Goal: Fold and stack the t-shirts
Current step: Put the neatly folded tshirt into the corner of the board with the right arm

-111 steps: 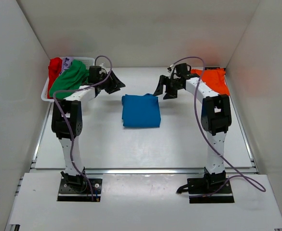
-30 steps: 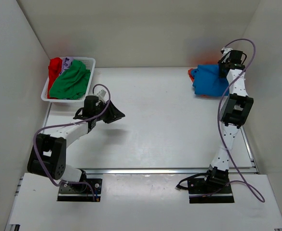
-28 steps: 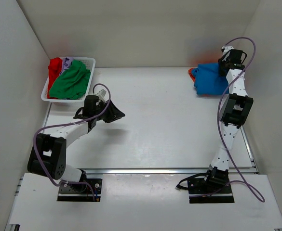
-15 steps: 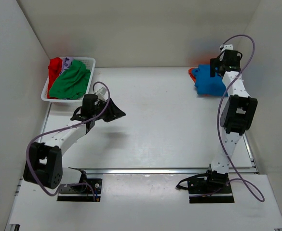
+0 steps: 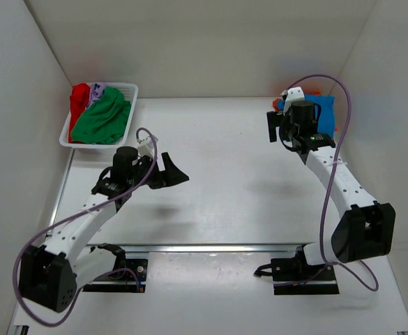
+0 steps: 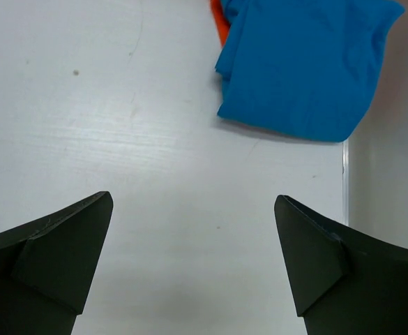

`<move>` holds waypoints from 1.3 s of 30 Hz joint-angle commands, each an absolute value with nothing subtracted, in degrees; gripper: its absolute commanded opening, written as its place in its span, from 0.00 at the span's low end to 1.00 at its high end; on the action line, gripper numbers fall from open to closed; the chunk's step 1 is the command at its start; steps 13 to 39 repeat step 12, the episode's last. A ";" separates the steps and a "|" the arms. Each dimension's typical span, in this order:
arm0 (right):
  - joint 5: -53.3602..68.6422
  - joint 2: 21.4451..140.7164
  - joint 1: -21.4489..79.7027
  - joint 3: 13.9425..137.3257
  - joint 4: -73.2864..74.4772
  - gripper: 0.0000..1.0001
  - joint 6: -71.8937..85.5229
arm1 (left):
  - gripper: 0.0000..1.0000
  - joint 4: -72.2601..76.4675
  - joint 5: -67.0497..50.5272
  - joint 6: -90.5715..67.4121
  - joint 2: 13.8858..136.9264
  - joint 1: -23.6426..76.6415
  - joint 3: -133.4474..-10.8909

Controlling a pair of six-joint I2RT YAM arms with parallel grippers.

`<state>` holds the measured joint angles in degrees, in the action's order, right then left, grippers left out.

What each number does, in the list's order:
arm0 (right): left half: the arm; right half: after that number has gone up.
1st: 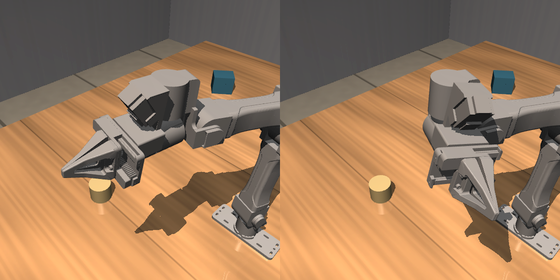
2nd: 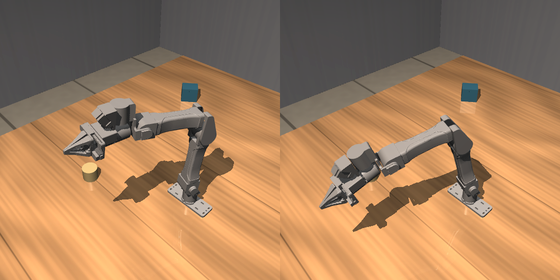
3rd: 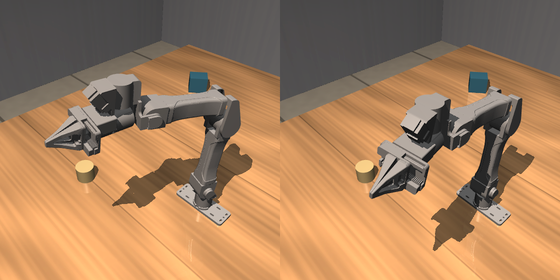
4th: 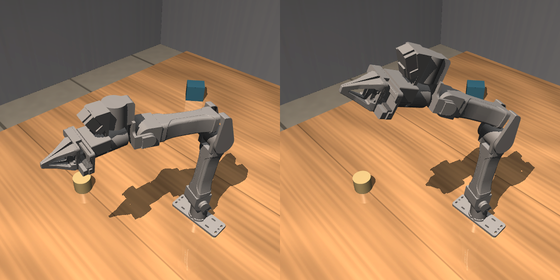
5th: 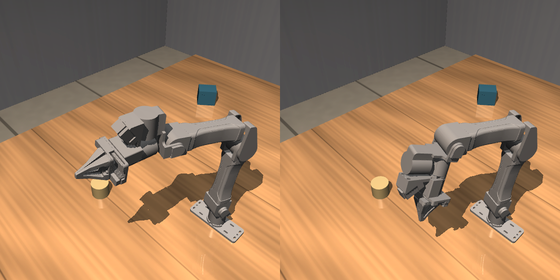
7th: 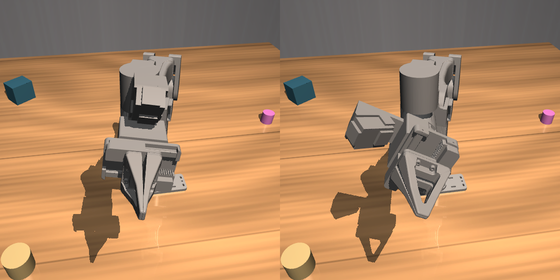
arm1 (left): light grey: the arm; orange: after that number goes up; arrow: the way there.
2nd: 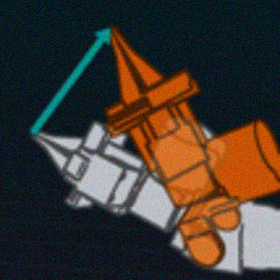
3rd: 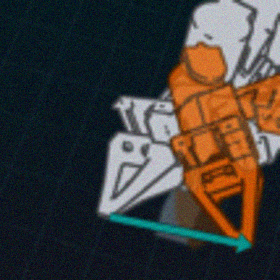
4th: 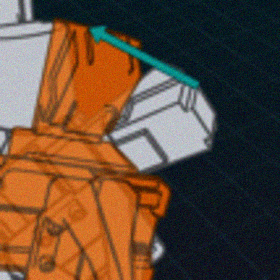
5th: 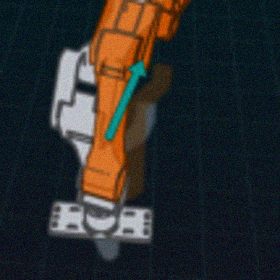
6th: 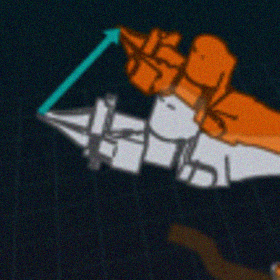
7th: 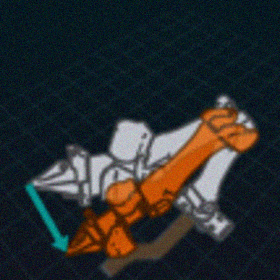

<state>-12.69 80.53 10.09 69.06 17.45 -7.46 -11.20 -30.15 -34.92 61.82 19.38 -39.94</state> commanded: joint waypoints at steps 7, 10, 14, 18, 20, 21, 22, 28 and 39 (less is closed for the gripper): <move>-11.78 70.25 13.45 60.23 26.45 0.99 -3.61 | 0.99 -18.54 -28.30 -30.68 50.72 17.94 -38.76; -11.78 65.67 13.80 55.74 26.01 0.99 -2.82 | 0.99 -22.30 -26.64 -27.53 50.36 18.54 -41.65; -11.43 64.52 13.62 54.59 27.33 0.99 -2.11 | 0.99 -25.48 -23.84 -25.58 52.46 19.85 -44.46; -11.43 64.52 13.62 54.59 27.33 0.99 -2.11 | 0.99 -25.48 -23.84 -25.58 52.46 19.85 -44.46; -11.43 64.52 13.62 54.59 27.33 0.99 -2.11 | 0.99 -25.48 -23.84 -25.58 52.46 19.85 -44.46; -11.43 64.52 13.62 54.59 27.33 0.99 -2.11 | 0.99 -25.48 -23.84 -25.58 52.46 19.85 -44.46; -11.43 64.52 13.62 54.59 27.33 0.99 -2.11 | 0.99 -25.48 -23.84 -25.58 52.46 19.85 -44.46; -11.43 64.52 13.62 54.59 27.33 0.99 -2.11 | 0.99 -25.48 -23.84 -25.58 52.46 19.85 -44.46; -11.43 64.52 13.62 54.59 27.33 0.99 -2.11 | 0.99 -25.48 -23.84 -25.58 52.46 19.85 -44.46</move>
